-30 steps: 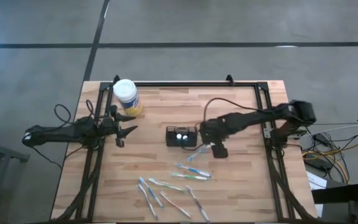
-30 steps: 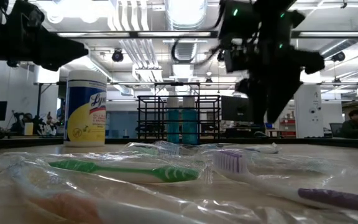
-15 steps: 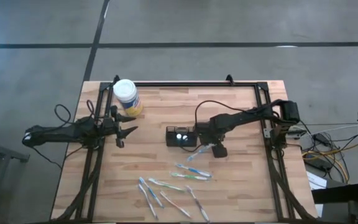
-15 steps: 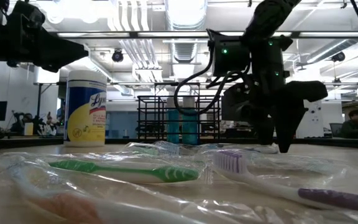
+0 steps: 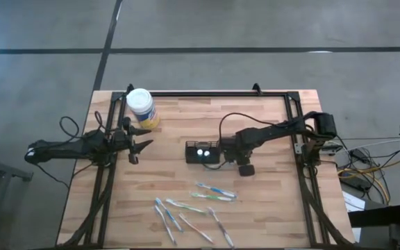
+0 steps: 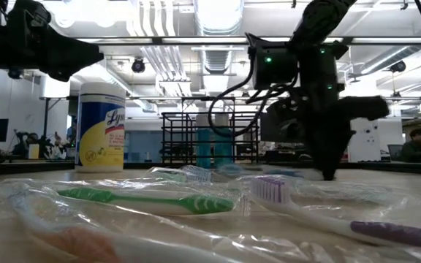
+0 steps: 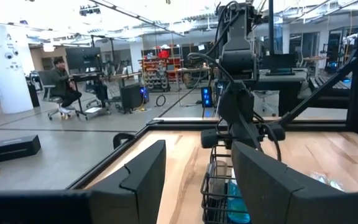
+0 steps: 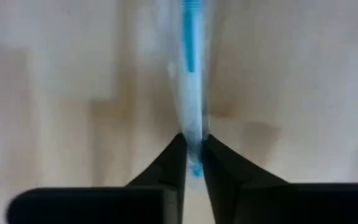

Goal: Pick & Place toothbrushing station
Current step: Put the top blue toothbrush into the mesh organizer

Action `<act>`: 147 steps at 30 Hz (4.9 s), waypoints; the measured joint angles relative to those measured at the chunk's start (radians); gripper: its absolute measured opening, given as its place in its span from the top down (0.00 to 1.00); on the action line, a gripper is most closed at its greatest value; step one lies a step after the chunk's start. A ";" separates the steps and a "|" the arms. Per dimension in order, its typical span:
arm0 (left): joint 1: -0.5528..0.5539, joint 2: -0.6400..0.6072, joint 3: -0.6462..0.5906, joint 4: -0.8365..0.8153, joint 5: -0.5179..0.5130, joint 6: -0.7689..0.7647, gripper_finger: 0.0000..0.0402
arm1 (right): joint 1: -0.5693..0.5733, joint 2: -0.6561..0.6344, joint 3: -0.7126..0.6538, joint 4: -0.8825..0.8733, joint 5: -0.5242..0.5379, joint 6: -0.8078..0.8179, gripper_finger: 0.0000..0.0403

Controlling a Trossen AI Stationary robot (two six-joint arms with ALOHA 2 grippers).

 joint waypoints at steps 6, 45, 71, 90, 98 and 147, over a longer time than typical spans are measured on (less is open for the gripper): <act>0.000 0.000 0.000 0.018 0.000 0.003 0.53 | 0.016 -0.055 -0.007 -0.101 -0.015 -0.018 0.95; 0.000 0.809 0.695 0.086 0.074 0.157 0.30 | -0.020 -0.417 -0.030 0.968 -0.150 -0.101 0.95; 0.010 1.099 0.961 0.133 0.291 0.190 0.35 | -0.036 -0.376 -0.030 1.052 -0.060 -0.158 0.95; 0.009 1.115 0.969 0.139 0.345 0.244 0.94 | -0.037 -0.376 -0.030 1.044 -0.048 -0.167 0.95; 0.011 1.007 0.968 0.023 0.349 0.253 0.94 | -0.042 -0.402 -0.030 1.022 -0.062 -0.090 0.74; 0.215 0.966 0.365 0.600 0.578 0.017 0.94 | -0.043 -1.586 -0.910 1.186 0.004 0.115 0.97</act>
